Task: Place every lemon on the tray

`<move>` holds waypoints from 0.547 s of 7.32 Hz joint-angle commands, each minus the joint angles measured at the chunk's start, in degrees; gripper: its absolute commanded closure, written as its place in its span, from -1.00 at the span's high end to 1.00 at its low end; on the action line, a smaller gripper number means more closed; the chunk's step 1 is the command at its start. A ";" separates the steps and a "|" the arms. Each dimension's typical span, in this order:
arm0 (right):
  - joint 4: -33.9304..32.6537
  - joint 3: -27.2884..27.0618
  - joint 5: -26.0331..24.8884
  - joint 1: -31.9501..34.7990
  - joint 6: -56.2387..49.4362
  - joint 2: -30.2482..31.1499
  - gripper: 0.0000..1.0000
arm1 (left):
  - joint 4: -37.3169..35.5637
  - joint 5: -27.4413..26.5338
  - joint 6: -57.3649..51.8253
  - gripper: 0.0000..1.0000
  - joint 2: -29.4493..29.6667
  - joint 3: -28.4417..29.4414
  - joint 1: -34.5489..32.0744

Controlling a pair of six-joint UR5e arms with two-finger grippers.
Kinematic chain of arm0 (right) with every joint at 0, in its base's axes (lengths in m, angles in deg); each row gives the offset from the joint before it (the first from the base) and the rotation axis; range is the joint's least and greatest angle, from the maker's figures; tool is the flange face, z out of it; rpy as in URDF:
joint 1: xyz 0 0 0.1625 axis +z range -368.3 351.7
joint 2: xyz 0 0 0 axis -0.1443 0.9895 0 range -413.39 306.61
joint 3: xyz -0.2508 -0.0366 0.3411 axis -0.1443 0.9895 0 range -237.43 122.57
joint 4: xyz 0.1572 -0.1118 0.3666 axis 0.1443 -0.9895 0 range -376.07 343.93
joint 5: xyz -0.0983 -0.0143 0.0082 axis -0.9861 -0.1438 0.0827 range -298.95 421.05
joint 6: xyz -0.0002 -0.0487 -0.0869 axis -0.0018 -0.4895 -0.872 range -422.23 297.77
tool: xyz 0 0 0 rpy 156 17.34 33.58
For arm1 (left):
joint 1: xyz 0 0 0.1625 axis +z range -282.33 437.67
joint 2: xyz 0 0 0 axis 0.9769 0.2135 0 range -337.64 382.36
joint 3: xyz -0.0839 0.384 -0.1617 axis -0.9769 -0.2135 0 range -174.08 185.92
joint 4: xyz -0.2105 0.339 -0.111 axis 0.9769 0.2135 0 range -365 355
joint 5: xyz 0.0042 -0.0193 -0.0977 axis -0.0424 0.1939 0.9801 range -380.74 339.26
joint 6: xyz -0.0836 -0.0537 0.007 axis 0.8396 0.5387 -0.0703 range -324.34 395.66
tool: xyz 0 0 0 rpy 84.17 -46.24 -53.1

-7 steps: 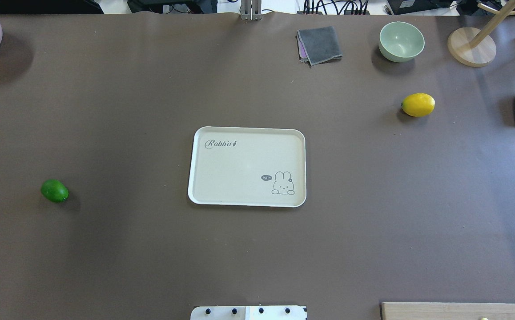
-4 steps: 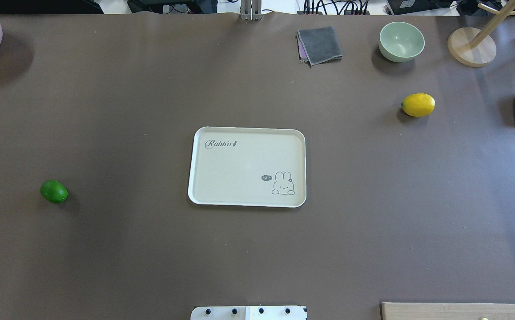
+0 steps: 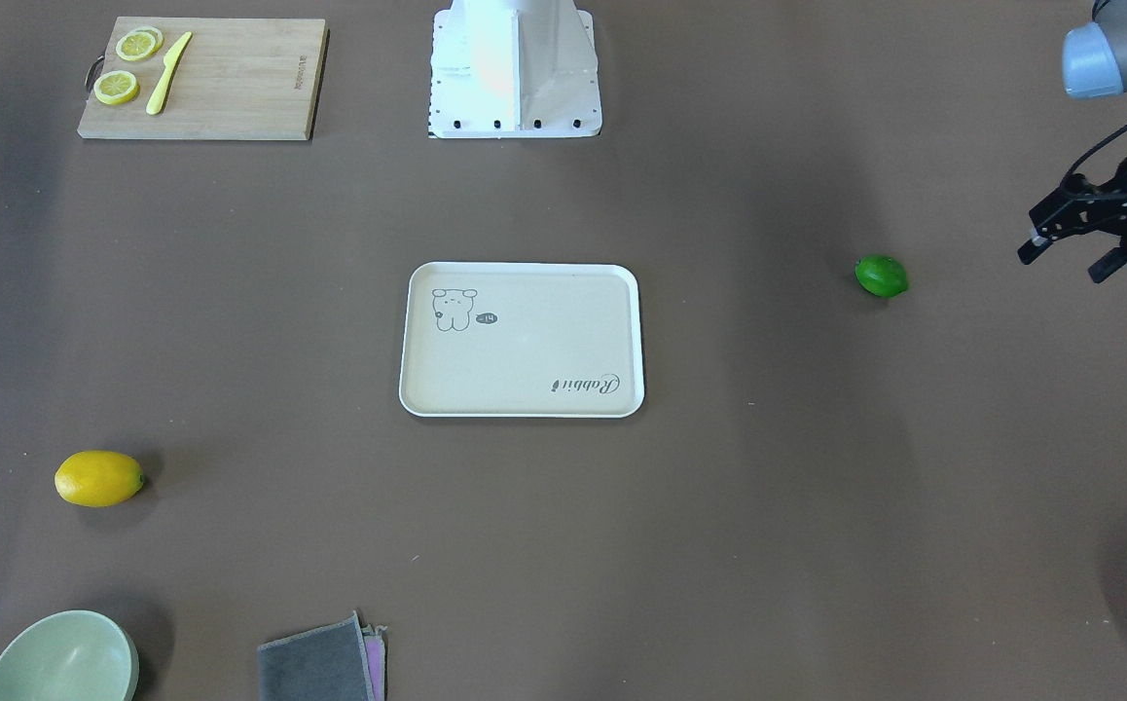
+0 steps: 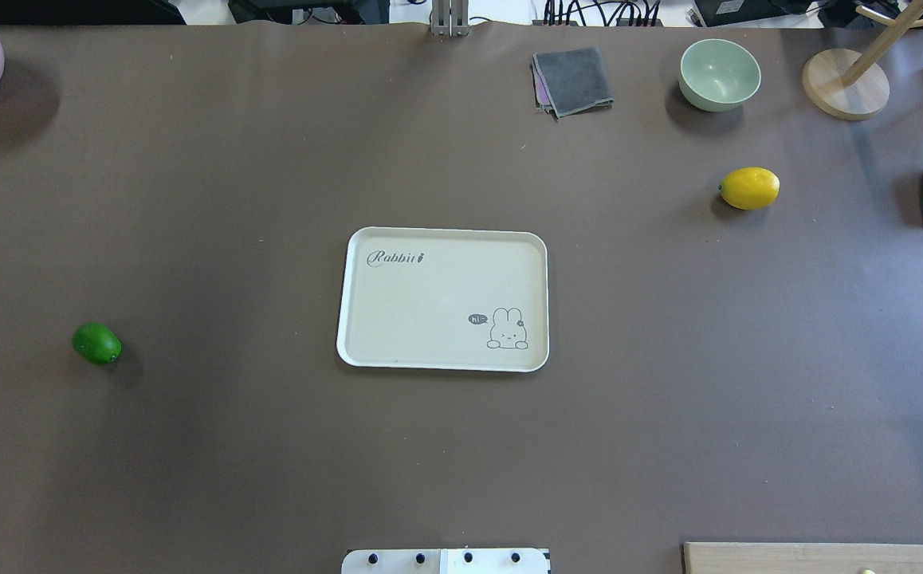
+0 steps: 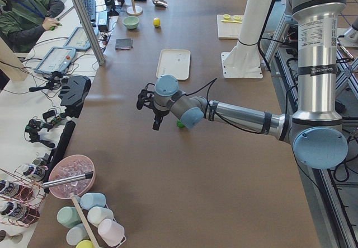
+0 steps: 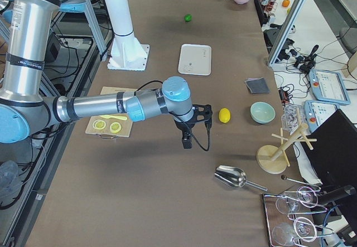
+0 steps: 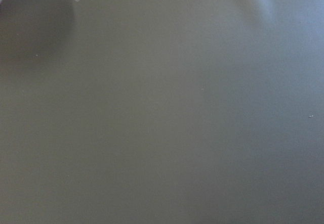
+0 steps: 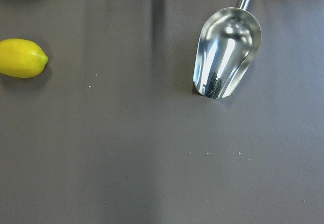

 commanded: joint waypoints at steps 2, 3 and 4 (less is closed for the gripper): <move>2.01 0.00 0.11 -0.44 0.45 1.12 1.00 | 8.15 -11.34 14.16 0.96 -3.32 0.18 14.54; 2.28 0.00 0.11 -0.44 0.45 1.30 1.00 | 10.33 -12.86 17.15 0.96 -3.06 1.40 17.45; 2.28 0.00 0.11 -0.44 0.45 1.30 1.00 | 13.23 -14.70 20.93 0.96 -2.36 2.89 20.09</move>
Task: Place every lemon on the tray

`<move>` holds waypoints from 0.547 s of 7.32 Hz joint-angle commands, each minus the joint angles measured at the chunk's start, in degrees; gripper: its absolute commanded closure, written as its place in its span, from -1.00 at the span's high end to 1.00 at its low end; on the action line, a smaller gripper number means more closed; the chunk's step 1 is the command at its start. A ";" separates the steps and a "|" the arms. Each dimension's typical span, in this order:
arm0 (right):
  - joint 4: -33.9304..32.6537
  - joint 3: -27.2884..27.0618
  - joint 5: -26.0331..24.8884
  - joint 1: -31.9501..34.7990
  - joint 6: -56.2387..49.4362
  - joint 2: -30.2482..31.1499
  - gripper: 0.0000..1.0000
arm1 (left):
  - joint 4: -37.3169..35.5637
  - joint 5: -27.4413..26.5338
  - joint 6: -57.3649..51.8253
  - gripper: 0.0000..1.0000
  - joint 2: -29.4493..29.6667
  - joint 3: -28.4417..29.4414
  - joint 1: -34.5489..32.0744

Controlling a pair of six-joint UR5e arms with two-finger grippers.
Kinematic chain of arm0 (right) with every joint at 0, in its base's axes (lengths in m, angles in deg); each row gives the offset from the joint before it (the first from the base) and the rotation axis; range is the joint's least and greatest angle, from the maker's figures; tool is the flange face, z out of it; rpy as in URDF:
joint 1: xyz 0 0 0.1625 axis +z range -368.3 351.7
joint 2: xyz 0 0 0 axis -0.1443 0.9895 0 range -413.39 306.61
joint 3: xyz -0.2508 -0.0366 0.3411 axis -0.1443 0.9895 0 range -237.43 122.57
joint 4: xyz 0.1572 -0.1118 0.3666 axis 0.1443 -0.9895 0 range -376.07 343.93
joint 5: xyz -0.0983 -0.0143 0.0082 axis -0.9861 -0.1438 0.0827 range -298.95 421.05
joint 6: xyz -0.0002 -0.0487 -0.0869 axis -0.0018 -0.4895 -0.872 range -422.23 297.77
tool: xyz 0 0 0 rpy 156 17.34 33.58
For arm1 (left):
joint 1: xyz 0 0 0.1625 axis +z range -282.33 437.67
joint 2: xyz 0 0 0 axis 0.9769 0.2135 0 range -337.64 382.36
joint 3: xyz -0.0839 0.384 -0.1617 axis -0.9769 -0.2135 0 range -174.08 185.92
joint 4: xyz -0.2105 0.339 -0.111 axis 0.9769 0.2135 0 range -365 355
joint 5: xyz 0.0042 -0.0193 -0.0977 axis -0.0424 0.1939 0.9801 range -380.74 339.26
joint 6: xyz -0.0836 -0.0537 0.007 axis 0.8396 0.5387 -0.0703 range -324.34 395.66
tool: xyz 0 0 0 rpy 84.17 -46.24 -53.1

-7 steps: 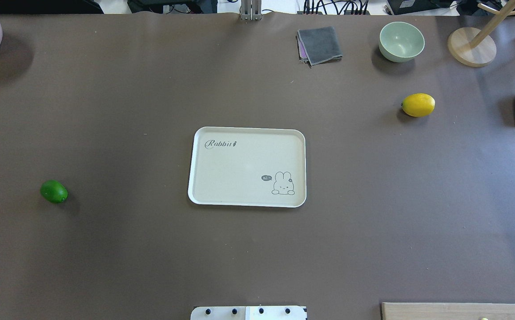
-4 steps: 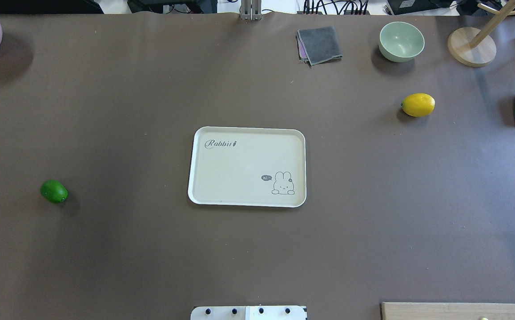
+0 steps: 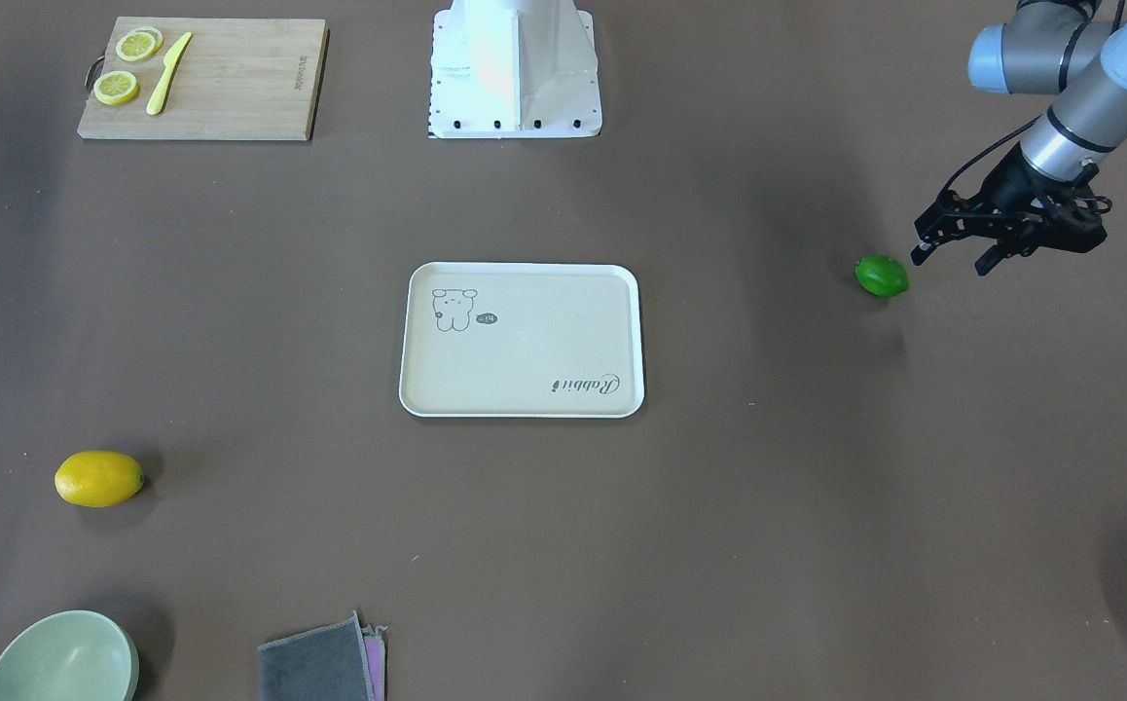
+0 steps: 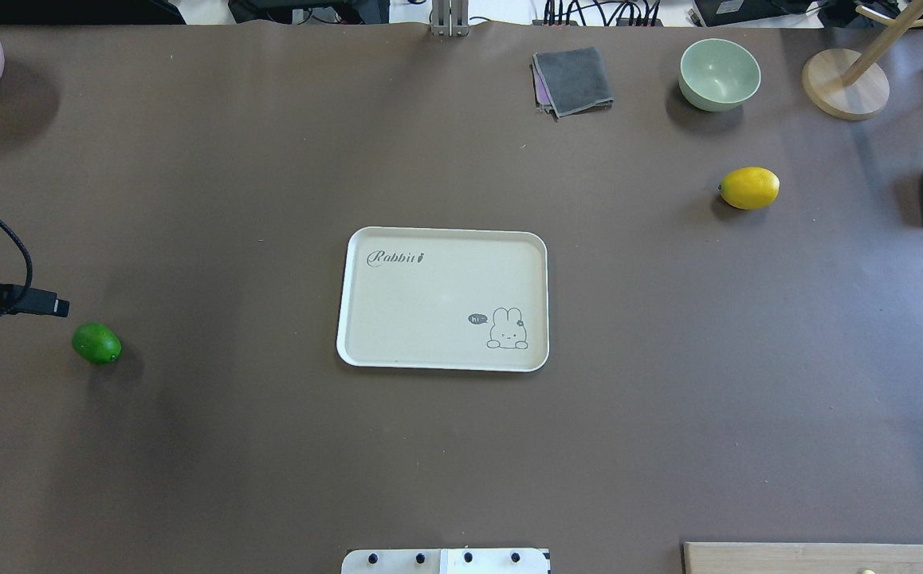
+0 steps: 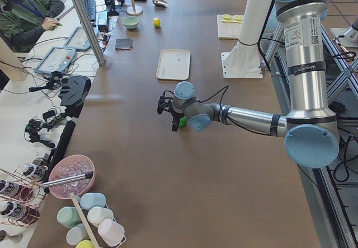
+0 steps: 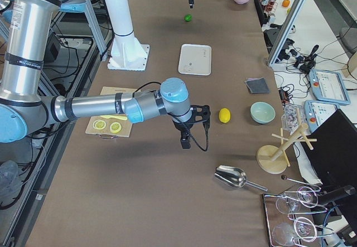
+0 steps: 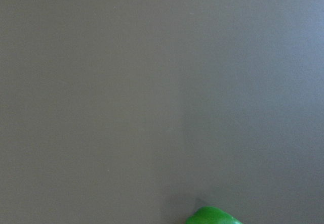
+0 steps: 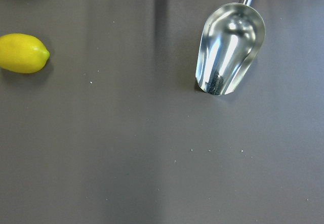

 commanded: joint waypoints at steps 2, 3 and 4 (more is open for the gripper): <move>0.31 0.00 0.01 -0.01 0.00 0.12 1.00 | 3.59 -5.61 8.67 0.96 1.76 2.01 7.52; 0.31 0.00 0.01 -0.01 0.00 0.12 1.00 | 3.59 -5.88 8.76 0.96 1.68 2.54 7.71; 0.31 0.00 0.01 -0.01 -0.08 0.12 1.00 | 3.59 -6.92 8.76 0.96 1.77 3.76 8.41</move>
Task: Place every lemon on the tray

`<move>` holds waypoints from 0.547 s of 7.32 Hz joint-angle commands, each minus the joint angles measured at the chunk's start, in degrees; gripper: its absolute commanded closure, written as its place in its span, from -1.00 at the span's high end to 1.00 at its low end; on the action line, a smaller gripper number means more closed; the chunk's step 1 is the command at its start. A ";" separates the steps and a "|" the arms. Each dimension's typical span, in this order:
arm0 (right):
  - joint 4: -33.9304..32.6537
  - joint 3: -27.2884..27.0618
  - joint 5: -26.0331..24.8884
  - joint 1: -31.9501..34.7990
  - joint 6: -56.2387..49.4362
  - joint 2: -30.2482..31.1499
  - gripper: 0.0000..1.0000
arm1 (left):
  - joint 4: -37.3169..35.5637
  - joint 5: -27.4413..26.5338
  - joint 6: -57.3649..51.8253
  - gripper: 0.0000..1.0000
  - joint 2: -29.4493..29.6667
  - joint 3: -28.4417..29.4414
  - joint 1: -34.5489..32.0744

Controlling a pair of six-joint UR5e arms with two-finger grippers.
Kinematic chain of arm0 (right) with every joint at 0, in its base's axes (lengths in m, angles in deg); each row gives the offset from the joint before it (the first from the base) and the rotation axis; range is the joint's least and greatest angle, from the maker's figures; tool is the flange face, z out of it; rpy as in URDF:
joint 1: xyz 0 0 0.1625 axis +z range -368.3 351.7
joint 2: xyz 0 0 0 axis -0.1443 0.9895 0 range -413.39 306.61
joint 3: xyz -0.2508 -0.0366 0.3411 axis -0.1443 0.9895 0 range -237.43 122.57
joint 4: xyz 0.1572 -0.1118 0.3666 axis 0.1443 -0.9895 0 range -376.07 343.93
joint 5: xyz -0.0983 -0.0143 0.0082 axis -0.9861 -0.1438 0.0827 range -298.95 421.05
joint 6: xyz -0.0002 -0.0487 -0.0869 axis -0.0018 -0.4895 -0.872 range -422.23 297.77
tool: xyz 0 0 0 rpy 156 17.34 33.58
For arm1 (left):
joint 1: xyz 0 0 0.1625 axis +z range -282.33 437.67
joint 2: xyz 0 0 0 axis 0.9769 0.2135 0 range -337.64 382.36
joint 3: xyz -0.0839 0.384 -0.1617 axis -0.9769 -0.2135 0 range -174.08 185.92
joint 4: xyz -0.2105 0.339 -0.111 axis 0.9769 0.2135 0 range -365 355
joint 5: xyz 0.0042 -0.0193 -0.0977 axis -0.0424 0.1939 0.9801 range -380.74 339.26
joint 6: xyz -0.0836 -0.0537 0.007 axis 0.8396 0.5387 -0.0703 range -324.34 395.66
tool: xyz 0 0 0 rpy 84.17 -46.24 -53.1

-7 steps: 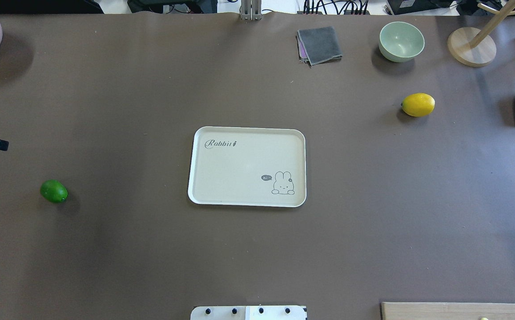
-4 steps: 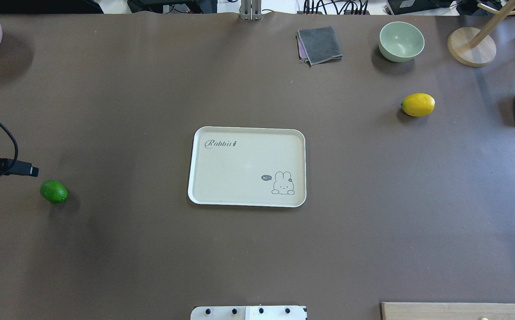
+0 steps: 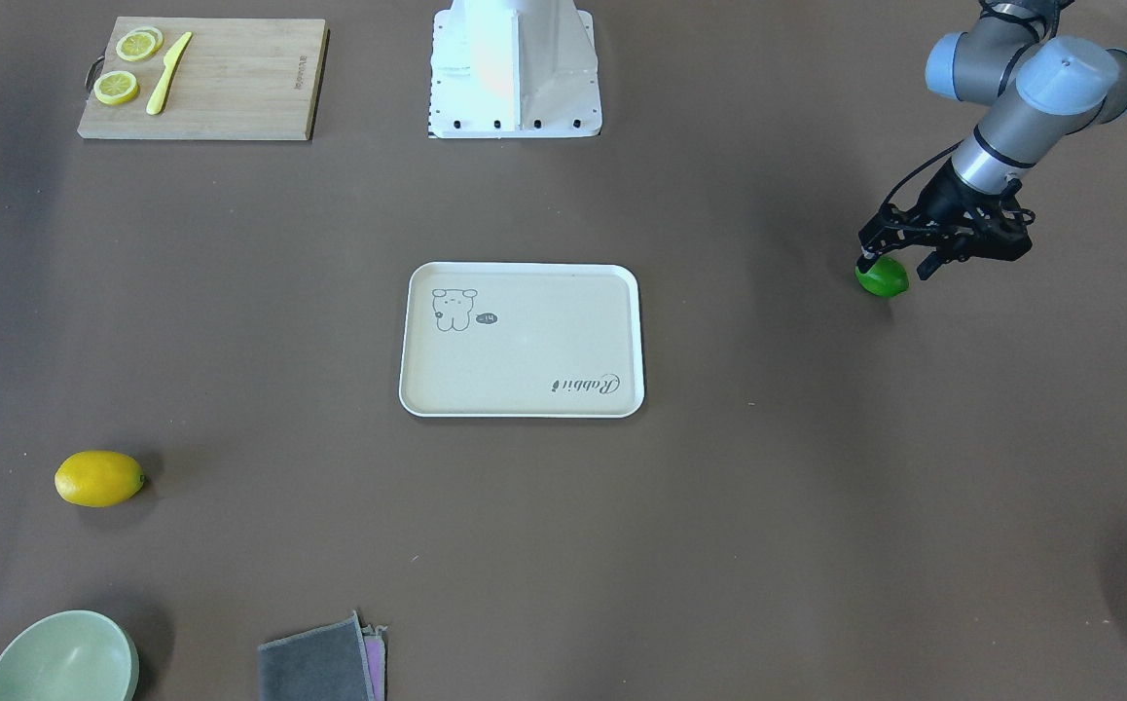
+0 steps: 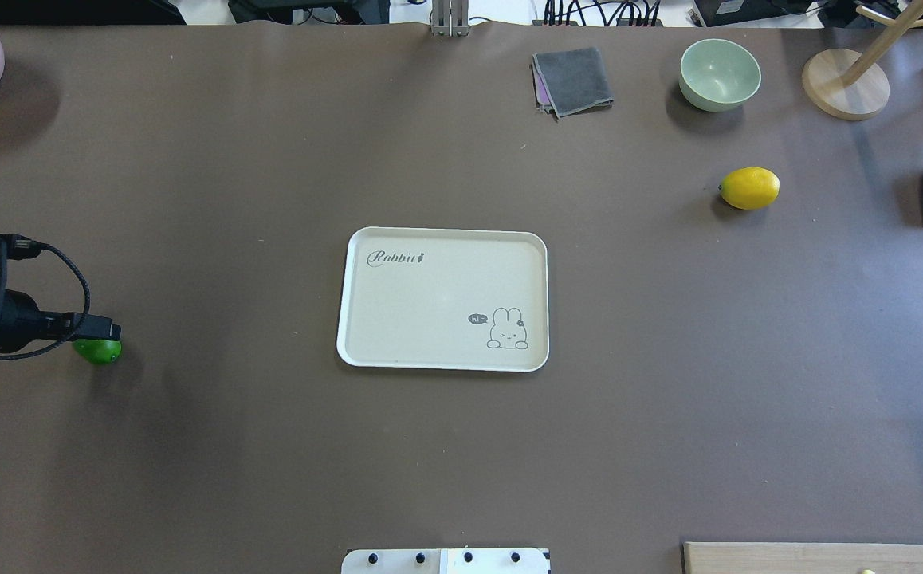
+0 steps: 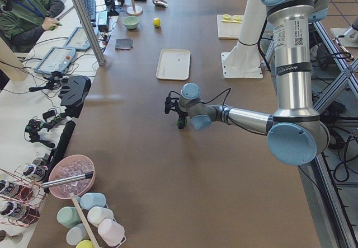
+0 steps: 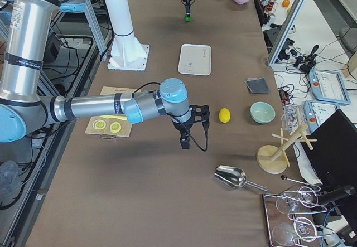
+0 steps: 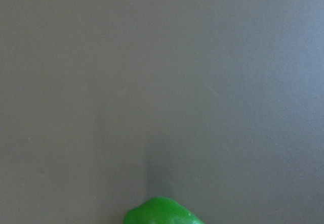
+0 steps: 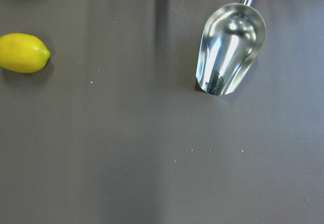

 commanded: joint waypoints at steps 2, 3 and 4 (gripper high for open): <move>0.01 0.00 0.00 0.00 -0.07 -0.08 1.00 | 0.07 -2.15 0.28 0.96 0.57 1.91 1.66; 0.01 0.00 0.00 0.00 -0.16 -0.08 1.00 | 0.07 -2.15 0.19 0.94 0.66 2.17 1.67; 0.01 -0.09 0.00 0.00 -0.16 -0.08 1.00 | 0.15 -2.15 0.28 0.49 0.83 2.09 1.67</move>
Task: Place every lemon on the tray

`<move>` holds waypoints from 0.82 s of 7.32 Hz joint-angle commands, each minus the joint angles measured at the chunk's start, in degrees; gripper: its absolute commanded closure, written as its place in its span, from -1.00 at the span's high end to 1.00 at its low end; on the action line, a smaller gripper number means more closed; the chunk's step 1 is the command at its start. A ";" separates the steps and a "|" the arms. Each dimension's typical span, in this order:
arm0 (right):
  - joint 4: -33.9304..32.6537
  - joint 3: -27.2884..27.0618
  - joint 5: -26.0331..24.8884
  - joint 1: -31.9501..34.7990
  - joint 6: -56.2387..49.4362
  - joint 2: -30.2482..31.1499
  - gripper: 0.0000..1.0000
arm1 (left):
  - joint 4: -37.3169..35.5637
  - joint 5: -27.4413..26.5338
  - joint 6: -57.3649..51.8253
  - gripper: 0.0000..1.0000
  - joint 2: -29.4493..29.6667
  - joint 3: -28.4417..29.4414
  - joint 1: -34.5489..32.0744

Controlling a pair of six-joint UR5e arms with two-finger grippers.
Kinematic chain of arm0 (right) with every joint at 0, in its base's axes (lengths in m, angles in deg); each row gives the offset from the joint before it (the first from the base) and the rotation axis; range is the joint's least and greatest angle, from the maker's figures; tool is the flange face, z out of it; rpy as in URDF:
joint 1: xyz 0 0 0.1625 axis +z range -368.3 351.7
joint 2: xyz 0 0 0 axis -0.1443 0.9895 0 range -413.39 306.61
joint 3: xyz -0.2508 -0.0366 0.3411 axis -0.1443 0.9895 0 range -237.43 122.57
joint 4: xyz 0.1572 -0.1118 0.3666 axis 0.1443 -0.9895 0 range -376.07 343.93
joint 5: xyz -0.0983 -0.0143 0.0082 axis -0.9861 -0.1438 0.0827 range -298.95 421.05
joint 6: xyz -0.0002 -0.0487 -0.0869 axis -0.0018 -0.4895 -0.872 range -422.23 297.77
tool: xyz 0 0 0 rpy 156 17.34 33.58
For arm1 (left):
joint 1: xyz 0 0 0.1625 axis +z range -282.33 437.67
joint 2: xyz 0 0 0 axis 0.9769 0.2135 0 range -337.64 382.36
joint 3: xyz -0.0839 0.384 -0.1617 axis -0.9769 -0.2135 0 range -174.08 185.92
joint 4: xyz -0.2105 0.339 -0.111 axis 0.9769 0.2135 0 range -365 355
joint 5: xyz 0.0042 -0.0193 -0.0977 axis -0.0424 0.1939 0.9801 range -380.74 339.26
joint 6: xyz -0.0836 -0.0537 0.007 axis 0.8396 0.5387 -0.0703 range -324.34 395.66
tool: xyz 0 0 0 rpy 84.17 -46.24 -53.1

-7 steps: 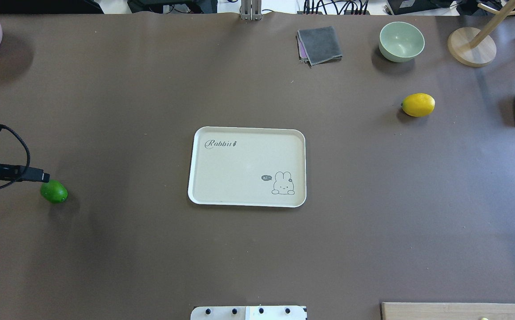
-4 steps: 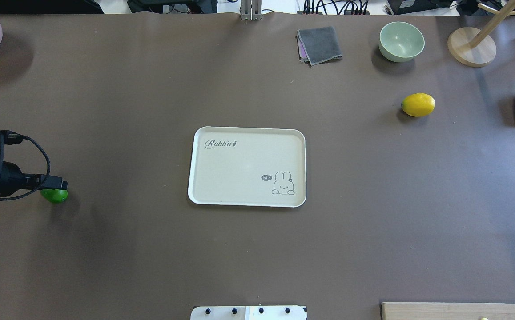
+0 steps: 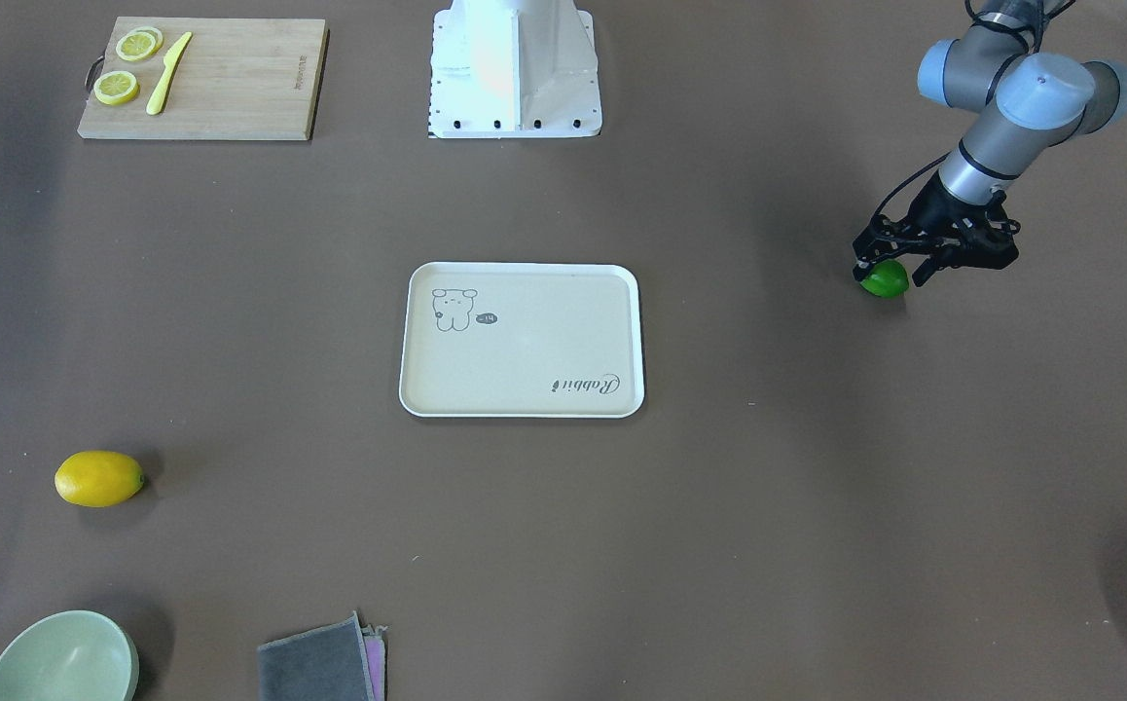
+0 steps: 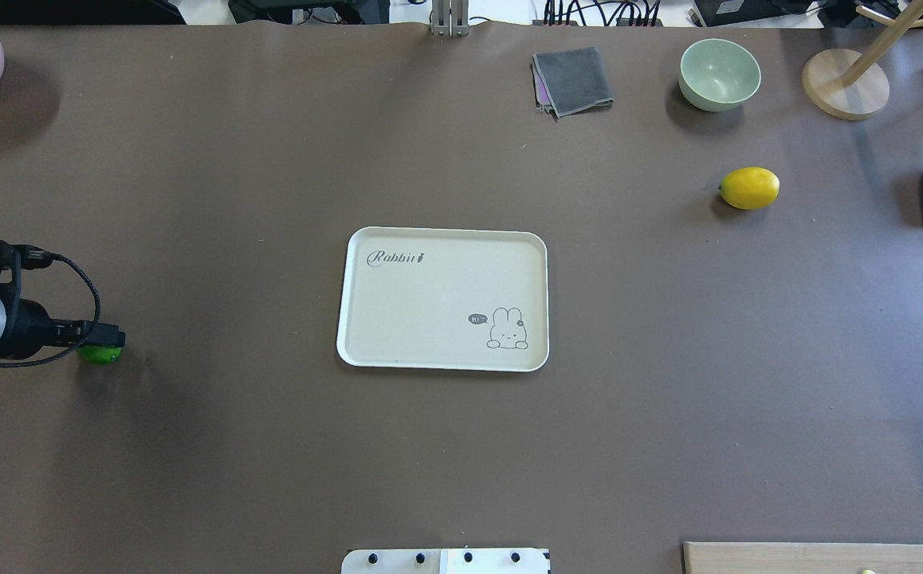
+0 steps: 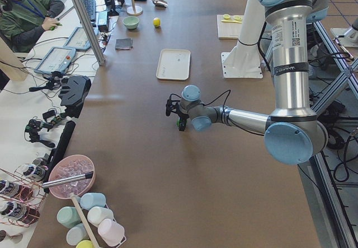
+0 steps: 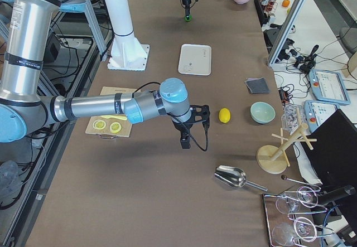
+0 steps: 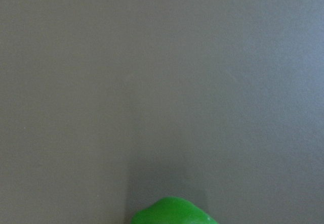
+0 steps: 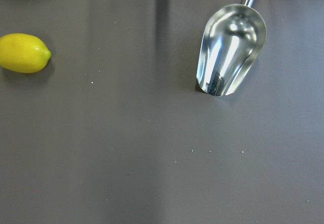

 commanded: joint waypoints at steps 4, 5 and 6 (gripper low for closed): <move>0.00 -0.07 0.00 0.00 -0.03 -0.01 1.00 | -0.28 0.71 -0.15 -1.00 1.60 -4.44 0.05; 0.00 -0.07 0.00 0.00 -0.29 -0.01 1.00 | -0.81 0.63 0.20 -1.00 5.43 -3.68 0.14; 0.00 0.01 0.00 0.00 -0.30 -0.01 1.00 | -5.16 0.46 0.38 -1.00 11.47 -2.81 0.14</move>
